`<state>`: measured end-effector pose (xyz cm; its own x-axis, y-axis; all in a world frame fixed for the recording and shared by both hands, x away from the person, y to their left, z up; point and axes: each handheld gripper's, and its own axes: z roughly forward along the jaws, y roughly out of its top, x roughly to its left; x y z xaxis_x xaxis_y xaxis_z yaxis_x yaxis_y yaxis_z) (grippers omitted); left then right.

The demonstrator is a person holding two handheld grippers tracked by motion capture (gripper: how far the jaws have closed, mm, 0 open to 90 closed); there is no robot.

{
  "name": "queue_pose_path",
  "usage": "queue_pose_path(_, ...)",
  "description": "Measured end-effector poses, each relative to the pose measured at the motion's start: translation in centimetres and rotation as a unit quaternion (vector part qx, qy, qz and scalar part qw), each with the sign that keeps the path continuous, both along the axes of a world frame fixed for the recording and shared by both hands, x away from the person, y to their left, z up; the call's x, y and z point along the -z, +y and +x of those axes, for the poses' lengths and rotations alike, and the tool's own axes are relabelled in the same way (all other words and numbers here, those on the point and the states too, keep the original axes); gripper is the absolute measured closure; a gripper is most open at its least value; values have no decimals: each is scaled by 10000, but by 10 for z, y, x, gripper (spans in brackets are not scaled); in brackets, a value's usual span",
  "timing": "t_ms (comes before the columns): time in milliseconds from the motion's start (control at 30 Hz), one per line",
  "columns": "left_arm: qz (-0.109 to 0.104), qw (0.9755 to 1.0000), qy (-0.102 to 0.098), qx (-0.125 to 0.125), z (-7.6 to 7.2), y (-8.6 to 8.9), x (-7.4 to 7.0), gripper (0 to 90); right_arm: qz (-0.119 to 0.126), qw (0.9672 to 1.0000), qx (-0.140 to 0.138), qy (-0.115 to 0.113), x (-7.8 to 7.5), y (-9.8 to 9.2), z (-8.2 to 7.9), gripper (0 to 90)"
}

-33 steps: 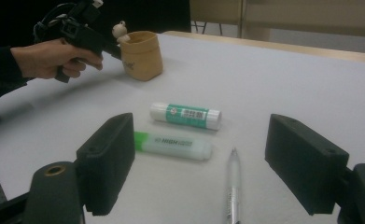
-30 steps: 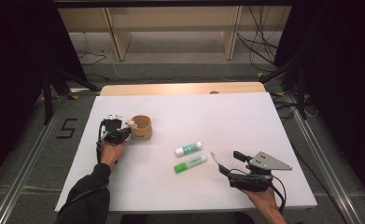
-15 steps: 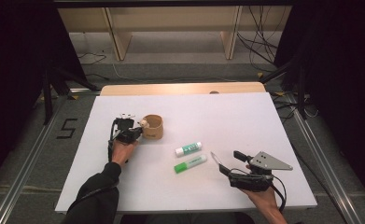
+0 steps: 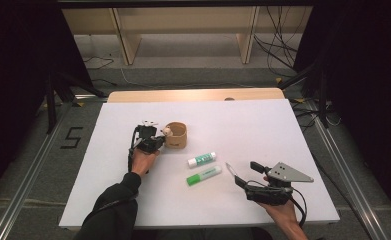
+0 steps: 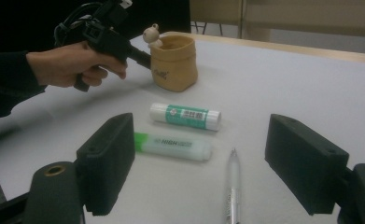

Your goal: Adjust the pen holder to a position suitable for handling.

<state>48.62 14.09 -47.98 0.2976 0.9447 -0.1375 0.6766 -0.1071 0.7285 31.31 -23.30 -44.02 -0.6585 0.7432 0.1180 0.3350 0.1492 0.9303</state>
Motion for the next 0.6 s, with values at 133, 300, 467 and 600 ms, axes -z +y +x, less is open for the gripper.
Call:
queue_pose_path(133, -12, 10000, -11, 63, 0, -8, 0, 894, -1, 10000, -1, -8, 0, 0, 0, 250)
queue_pose_path(300, -9, 9998, -3, 180, -1, -21, -1, 894, -6, 10000, -1, 3, 0, 0, 0, 250)
queue_pose_path(467, 26, 9996, 3, 293, 0, -30, -3, 894, -4, 10000, 4, 4, 0, 0, 0, 250)
queue_pose_path(600, -6, 9996, -7, 286, 1, -36, -3, 894, -4, 10000, 3, 5, 0, 0, 0, 250)
